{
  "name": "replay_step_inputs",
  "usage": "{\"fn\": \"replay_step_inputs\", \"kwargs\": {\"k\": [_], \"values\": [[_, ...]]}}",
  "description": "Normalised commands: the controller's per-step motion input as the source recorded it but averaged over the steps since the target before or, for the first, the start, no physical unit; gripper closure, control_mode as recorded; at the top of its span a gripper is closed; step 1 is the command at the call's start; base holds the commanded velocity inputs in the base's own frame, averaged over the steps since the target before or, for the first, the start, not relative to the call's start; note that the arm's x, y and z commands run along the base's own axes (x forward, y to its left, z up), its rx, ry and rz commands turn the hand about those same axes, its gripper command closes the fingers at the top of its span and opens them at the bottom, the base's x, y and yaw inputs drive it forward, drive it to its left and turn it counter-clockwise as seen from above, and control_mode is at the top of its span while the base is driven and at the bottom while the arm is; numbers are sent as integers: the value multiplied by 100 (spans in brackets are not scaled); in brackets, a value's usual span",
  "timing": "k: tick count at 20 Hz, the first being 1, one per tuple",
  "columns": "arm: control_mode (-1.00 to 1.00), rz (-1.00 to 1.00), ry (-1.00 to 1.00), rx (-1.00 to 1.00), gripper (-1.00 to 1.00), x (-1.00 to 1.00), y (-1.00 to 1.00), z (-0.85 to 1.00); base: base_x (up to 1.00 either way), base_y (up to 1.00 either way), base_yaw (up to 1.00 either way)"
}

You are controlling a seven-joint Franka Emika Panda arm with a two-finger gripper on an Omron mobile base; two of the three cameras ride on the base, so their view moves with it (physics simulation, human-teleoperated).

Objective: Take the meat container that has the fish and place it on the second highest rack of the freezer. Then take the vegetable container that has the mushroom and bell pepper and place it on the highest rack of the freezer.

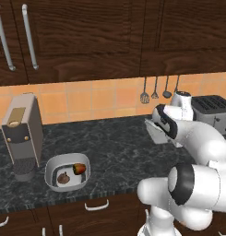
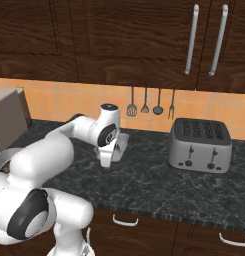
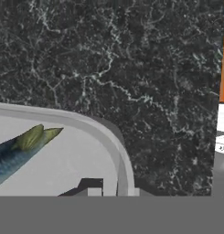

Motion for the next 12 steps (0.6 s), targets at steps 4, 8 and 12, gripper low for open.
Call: {"fn": "replay_step_inputs", "kwargs": {"k": [4,8,12], "values": [[-100,0,0,-3,100,-46,38,59,0,0,0],[-100,0,0,-1,100,-52,32,52,0,0,0],[-100,0,0,0,100,-66,17,52,0,0,0]]}}
